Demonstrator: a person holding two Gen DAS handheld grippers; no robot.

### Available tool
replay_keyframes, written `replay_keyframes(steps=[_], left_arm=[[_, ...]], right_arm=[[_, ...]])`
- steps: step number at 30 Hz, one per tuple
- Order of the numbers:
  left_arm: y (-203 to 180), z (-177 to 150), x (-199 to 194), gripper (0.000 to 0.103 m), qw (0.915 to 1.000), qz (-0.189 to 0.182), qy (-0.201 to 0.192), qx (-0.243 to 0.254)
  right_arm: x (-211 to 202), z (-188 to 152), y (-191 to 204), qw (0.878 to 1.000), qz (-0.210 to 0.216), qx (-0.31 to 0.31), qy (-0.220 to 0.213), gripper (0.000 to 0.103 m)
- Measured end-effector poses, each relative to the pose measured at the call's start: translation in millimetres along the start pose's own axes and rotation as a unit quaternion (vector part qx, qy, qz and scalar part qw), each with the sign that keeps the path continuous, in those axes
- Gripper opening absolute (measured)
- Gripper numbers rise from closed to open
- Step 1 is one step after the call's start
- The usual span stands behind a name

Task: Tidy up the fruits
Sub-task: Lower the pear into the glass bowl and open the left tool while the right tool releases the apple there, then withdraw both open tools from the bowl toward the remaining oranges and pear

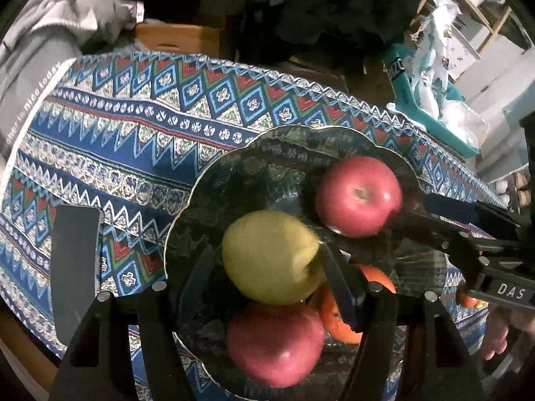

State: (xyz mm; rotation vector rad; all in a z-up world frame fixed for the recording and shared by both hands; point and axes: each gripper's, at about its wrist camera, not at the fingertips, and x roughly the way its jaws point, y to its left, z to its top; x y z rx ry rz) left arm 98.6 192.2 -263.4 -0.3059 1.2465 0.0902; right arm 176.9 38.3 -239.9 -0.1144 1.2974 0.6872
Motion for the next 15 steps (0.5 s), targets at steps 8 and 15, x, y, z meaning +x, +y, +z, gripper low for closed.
replay_keyframes(steps=[8,15], left_arm=[[-10,-1,-16,0.07,0.9997,0.007,-0.016,0.017],[-13,-3,-32,0.07,0.9995,0.004,-0.03,0.012]], right_arm=[[-14,-5,4,1.0,0.007,0.0,-0.013,0.065],[-39,-8,12,0.999,0.0,-0.013,-0.036,0.065]])
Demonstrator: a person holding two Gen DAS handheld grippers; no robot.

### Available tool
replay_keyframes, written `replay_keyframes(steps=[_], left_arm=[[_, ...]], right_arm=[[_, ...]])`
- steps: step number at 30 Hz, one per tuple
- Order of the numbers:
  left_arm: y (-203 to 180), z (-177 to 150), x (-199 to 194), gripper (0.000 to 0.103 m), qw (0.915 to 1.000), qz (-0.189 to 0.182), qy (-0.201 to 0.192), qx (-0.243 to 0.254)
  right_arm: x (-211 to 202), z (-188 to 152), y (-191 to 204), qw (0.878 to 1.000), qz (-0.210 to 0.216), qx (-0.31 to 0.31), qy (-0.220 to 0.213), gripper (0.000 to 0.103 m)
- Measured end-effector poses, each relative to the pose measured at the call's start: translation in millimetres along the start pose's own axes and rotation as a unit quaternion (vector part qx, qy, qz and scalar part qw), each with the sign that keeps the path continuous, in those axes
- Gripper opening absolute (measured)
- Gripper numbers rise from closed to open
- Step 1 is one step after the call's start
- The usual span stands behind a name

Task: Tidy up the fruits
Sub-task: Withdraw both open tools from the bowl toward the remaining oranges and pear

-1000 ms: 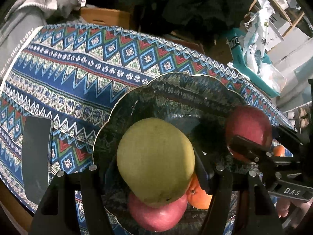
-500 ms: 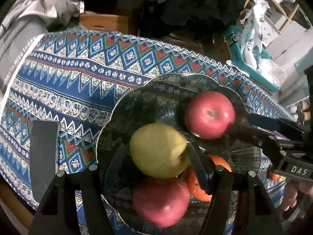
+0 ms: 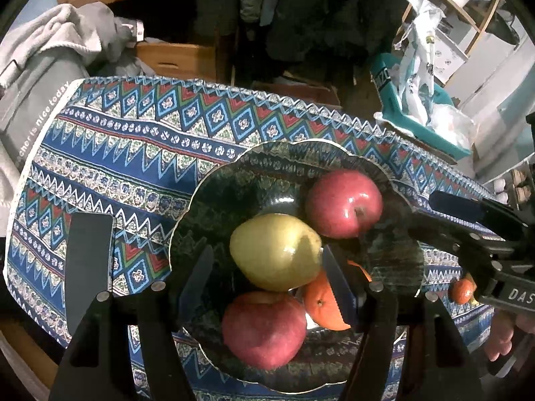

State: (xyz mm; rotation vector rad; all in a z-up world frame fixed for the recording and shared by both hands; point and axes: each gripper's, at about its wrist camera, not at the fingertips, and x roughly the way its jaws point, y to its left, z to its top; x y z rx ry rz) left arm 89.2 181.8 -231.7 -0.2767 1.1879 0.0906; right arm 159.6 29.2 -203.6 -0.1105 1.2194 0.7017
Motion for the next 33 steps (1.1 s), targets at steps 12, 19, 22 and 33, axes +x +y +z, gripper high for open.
replay_keyframes(steps=[12,19,22,33], left_arm=[[-44,-6,-31,0.07,0.9987,-0.025,-0.018,0.04],[-80,-10,-45,0.071,0.9964,-0.048,-0.024,0.066],[-97,-12,-49,0.072,0.9949,-0.057,-0.025,0.079],[-152,-26,-52,0.072,0.9891,-0.079,-0.011,0.124]], right_arm=[[-61,-17,-9,0.999,-0.033,0.001,-0.031,0.066],[-95,-43,-34,0.997,-0.064,0.007,-0.04,0.067],[-109,-54,-48,0.996,-0.075,0.017,-0.043,0.068],[-156,-89,-106,0.991,-0.101,0.069,-0.058,0.07]])
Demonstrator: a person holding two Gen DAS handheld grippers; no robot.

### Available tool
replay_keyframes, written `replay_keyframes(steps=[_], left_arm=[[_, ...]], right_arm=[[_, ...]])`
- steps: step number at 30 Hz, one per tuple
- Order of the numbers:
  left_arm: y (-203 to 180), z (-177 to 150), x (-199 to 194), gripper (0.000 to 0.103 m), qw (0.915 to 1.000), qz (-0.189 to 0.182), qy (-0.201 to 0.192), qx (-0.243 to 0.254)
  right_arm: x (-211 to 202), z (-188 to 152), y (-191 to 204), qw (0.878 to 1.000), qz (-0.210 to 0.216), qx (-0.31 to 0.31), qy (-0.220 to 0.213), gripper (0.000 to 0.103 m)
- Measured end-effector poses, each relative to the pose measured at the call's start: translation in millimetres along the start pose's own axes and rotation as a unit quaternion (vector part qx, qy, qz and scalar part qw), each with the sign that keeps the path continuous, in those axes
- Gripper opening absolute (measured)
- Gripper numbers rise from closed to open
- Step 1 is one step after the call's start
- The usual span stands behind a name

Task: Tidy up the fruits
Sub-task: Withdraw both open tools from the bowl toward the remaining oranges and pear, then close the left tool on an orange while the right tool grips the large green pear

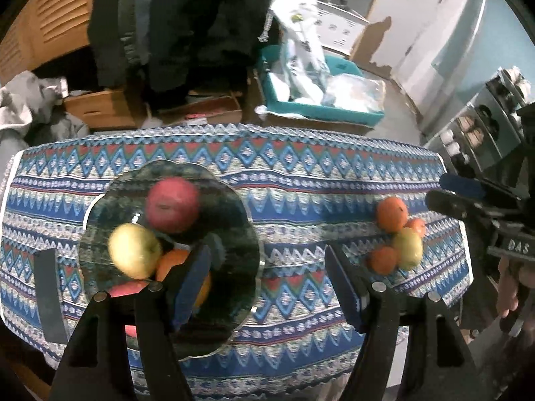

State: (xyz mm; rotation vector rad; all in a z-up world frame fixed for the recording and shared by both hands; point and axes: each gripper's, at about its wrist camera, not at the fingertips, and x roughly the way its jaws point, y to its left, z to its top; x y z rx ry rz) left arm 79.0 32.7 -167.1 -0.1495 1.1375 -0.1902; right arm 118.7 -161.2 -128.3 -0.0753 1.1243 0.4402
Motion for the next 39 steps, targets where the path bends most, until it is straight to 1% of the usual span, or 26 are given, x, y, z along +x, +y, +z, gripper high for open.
replay_keyframes(steps=[9,15,18,29,39], left_arm=[[-42,0,13,0.073,0.9993,-0.003,0.011,0.036],[-69,0,28,0.073,0.9979,-0.006,0.022,0.061],[-77,-1,37,0.073,0.9971,-0.005,0.029,0.07],[-101,-9,63,0.073,0.9939,-0.001,0.05,0.098],[-109,-12,89,0.073,0.9928,0.004,0.054,0.107]], right_arm=[[-8,-24,-54,0.999,-0.019,0.051,0.002,0.07],[-3,-43,-85,0.996,-0.03,0.083,0.018,0.07],[4,-54,-96,0.994,-0.033,0.097,0.029,0.07],[39,-90,-117,0.986,-0.033,0.147,0.077,0.07],[70,-100,-121,0.978,-0.038,0.173,0.11,0.07]])
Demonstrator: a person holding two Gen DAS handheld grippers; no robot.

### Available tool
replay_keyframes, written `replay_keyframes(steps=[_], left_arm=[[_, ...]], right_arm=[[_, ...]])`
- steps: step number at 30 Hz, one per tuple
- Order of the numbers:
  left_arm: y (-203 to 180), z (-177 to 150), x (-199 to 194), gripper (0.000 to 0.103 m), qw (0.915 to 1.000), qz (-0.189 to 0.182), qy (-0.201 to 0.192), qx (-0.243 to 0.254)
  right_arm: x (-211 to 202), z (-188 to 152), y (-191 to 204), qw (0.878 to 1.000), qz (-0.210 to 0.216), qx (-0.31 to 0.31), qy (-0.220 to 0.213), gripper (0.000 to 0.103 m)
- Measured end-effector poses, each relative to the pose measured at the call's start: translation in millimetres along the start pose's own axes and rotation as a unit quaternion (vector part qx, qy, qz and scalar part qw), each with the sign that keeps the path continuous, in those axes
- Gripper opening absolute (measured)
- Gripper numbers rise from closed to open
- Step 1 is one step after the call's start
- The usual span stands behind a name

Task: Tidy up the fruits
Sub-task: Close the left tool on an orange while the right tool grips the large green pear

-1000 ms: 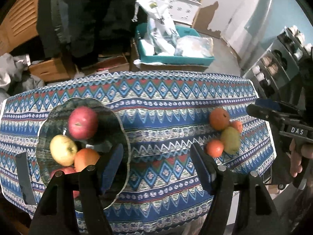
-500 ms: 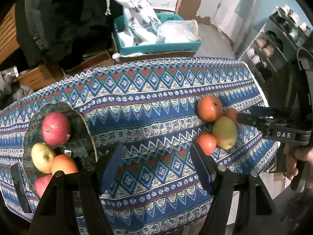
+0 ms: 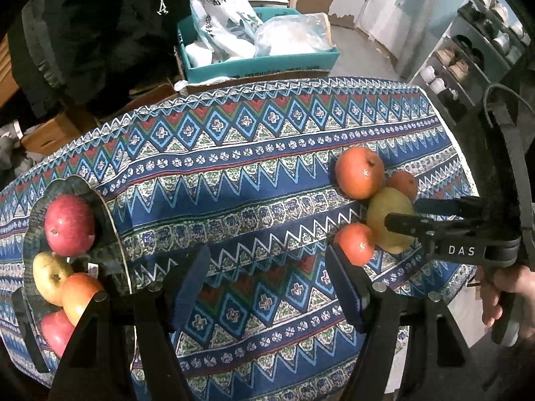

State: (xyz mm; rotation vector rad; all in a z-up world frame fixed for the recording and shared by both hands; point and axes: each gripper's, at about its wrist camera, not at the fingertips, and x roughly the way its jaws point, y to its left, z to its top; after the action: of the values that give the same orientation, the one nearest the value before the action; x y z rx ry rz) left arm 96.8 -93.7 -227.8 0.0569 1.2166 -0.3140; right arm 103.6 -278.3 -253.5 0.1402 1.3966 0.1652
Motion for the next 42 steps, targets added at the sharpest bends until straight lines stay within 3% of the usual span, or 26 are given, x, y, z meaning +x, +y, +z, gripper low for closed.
replay_keyframes(steps=[15,18,30,42], left_arm=[[-19,1,29,0.073,0.9997,-0.003,0.023,0.006],[-27,1,31,0.078,0.9996,-0.008,0.023,0.011],[-54,5,42,0.08,0.9982,-0.045,0.037,0.013],[-82,3,68,0.08,0.9954,-0.062,0.067,0.031]], right_arm=[[34,5,-11,0.999,0.032,0.029,0.012,0.066],[31,1,-13,0.999,0.032,0.018,0.009,0.065],[3,-31,-30,0.999,-0.007,-0.03,-0.007,0.065],[-4,-47,-65,1.0,-0.014,-0.01,-0.012,0.065]])
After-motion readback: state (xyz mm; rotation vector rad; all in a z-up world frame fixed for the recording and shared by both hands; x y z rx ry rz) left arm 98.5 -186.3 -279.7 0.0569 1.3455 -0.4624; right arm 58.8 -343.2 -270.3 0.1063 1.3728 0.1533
